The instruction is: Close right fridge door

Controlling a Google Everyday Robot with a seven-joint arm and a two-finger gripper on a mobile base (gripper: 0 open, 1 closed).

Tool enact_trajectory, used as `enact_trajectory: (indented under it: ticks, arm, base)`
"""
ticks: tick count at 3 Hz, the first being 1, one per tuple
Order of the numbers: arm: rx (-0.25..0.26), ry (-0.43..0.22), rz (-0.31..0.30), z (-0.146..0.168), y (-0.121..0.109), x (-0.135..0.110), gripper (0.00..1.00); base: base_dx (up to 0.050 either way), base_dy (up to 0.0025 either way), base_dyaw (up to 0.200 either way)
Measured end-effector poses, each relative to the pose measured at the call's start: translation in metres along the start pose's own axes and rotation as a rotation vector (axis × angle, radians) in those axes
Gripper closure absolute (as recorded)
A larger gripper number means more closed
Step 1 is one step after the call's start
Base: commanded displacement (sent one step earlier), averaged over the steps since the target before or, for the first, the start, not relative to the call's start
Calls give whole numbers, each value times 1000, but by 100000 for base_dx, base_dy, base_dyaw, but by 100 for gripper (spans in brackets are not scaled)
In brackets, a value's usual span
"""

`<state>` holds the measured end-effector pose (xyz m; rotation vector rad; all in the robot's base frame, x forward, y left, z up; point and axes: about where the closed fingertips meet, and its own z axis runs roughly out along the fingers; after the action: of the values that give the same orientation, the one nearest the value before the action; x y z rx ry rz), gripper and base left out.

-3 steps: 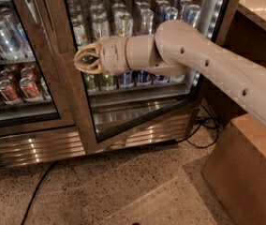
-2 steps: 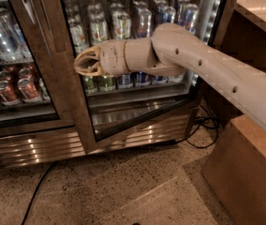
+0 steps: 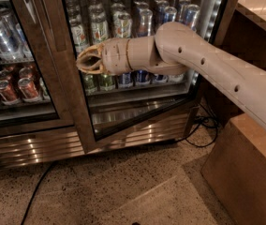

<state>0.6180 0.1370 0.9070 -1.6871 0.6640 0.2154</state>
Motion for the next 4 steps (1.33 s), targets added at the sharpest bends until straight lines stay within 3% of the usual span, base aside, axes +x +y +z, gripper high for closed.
enact_trajectory:
  ticks: [1,2,4]
  arm:
    - [-7,-11,39,3,4,10,100]
    - [-7,-11,39,3,4,10,100]
    - [-7,-11,39,3,4,10,100]
  base:
    - [3997,243,12076]
    - [3991,240,11970]
    - [4953,-2,63]
